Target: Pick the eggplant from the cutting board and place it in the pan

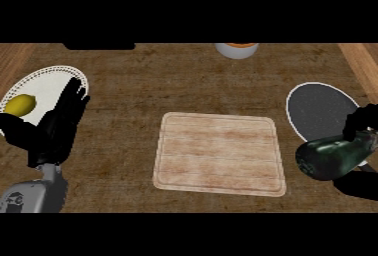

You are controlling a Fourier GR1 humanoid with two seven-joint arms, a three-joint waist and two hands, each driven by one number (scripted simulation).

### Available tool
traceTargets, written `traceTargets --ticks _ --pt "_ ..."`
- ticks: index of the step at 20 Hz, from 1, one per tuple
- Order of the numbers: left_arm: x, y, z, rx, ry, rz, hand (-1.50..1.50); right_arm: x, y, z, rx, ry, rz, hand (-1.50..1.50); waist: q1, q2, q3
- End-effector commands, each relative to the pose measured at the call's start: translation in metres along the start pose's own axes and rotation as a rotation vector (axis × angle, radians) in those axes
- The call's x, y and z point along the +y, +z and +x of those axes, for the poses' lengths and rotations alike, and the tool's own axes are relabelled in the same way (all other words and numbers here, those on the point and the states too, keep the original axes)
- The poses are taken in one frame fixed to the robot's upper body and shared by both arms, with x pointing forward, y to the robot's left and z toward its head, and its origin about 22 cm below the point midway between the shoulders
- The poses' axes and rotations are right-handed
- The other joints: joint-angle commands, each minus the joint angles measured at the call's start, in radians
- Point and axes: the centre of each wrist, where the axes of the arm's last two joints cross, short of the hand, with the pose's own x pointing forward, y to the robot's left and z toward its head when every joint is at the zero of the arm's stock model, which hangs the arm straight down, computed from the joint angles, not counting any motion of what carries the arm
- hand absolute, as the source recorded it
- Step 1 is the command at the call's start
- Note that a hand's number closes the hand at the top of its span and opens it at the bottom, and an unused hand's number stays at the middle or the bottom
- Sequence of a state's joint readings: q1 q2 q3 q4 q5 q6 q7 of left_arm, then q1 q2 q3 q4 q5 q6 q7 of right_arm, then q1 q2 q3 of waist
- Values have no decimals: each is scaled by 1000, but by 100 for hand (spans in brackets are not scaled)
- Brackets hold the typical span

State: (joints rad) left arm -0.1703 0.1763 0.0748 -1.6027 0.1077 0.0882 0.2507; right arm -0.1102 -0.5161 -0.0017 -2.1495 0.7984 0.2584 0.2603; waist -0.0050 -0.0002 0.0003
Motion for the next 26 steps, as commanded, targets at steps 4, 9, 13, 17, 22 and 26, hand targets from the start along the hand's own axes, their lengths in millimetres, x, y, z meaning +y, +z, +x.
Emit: traceTargets --ticks 4,9,13,17,22,26 --pt "-5 -5 -7 5 5 -3 0 -7 -22 -81 73 -50 -62 150 5 1 0" --pt "-2 -8 1 -3 -1 -15 0 21 -58 -135 111 -112 -70 150 19 5 1" --pt "-12 0 -5 -4 12 -38 0 64 -54 -171 72 -101 -44 150 26 7 1" --pt "-15 -6 5 -21 4 -28 0 93 -73 -180 28 -155 8 150 35 10 2" --pt "-12 -20 4 -13 10 -23 0 113 -80 -200 20 -142 44 150 24 8 1" --pt "-1 -9 8 -15 3 -25 0 150 -72 -199 148 -148 129 150 44 14 2"
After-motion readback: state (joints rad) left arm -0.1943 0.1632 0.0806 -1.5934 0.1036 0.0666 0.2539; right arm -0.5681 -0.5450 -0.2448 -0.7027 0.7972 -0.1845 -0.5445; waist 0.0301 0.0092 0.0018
